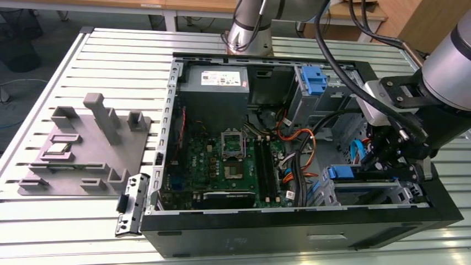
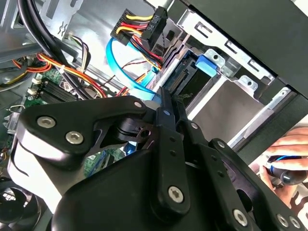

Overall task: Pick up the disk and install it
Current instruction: 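Insert the first disk wire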

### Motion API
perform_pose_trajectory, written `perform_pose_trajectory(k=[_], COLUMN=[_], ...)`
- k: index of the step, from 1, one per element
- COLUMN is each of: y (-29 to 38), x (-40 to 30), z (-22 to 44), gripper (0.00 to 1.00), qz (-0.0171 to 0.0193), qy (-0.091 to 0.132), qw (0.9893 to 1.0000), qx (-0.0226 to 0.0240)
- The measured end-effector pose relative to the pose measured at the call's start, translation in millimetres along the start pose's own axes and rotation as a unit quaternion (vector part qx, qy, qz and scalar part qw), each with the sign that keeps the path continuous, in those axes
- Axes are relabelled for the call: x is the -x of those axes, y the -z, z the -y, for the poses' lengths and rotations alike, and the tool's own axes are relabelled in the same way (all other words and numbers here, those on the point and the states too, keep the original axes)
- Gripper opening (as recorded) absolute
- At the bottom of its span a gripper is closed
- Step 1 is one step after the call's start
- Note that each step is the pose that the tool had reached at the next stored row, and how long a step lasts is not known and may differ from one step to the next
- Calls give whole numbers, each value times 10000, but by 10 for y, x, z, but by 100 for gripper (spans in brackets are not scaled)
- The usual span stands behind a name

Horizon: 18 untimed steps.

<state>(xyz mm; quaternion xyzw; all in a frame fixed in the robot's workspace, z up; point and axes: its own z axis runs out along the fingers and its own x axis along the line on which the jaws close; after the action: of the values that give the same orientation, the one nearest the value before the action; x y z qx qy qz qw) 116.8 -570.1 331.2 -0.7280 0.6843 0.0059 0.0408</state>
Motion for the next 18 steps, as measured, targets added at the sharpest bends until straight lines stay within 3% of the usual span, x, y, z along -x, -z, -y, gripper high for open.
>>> perform_pose_trajectory(k=[11,13,18], y=[-13,-10,0], x=[0,0,0], z=[-1,-1,0], gripper=[16,24,24], qz=[6,3,-1], qy=[0,0,0], qw=[10000,10000,10000], qx=[-1,0,0])
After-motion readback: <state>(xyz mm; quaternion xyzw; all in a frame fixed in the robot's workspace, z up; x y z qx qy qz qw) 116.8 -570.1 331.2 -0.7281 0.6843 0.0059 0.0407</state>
